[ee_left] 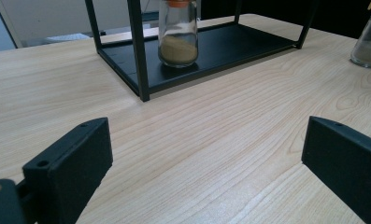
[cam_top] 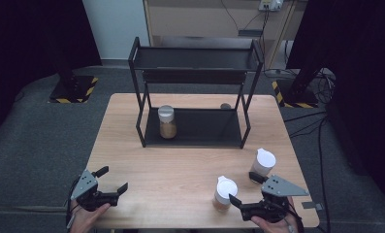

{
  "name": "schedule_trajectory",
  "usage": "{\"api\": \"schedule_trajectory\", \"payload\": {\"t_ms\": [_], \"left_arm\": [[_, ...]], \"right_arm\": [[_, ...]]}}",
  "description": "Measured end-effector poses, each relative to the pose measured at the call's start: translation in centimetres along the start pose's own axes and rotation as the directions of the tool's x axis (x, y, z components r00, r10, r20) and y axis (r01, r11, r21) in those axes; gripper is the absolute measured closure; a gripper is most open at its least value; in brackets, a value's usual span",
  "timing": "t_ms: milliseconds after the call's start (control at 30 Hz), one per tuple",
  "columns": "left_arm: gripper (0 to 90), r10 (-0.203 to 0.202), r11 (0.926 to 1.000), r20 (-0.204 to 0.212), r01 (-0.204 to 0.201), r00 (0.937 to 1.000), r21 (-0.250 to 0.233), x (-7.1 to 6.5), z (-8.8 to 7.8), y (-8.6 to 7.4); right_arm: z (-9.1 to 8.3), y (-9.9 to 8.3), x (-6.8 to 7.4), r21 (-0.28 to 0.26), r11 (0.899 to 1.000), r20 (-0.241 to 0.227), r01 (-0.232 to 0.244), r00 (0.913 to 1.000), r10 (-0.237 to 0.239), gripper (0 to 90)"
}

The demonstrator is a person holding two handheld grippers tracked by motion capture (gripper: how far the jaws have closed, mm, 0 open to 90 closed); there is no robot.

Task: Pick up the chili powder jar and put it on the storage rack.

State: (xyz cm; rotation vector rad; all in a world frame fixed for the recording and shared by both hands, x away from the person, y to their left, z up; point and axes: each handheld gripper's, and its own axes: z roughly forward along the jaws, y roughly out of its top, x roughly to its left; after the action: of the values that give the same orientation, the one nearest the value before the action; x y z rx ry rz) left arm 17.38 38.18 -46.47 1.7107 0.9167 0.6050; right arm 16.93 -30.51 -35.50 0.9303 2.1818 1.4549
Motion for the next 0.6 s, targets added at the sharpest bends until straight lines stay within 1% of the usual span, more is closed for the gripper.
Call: {"api": "schedule_trajectory", "payload": {"t_ms": [300, 467, 600], "left_arm": [[0.7, -0.001, 1.0, 0.002, 0.001, 1.0, 0.001, 0.0, 0.0, 0.0], [0.8, 0.002, 1.0, 0.003, -0.002, 1.0, 0.003, 0.0, 0.0, 0.0], [0.7, 0.002, 1.0, 0.003, -0.002, 1.0, 0.003, 0.0, 0.0, 0.0]], "right_arm": [[2.3, 0.4, 0.1, 0.059, 0.998, -0.014, -0.005, 0.9999, 0.006, 5.0], [3.5, 0.5, 0.4, 0.089, 0.996, -0.011, -0.011, 0.9999, 0.012, 6.2], [4.4, 0.6, 1.0, 0.121, 0.993, 0.001, -0.001, 1.0, 0.001, 7.8]]}}
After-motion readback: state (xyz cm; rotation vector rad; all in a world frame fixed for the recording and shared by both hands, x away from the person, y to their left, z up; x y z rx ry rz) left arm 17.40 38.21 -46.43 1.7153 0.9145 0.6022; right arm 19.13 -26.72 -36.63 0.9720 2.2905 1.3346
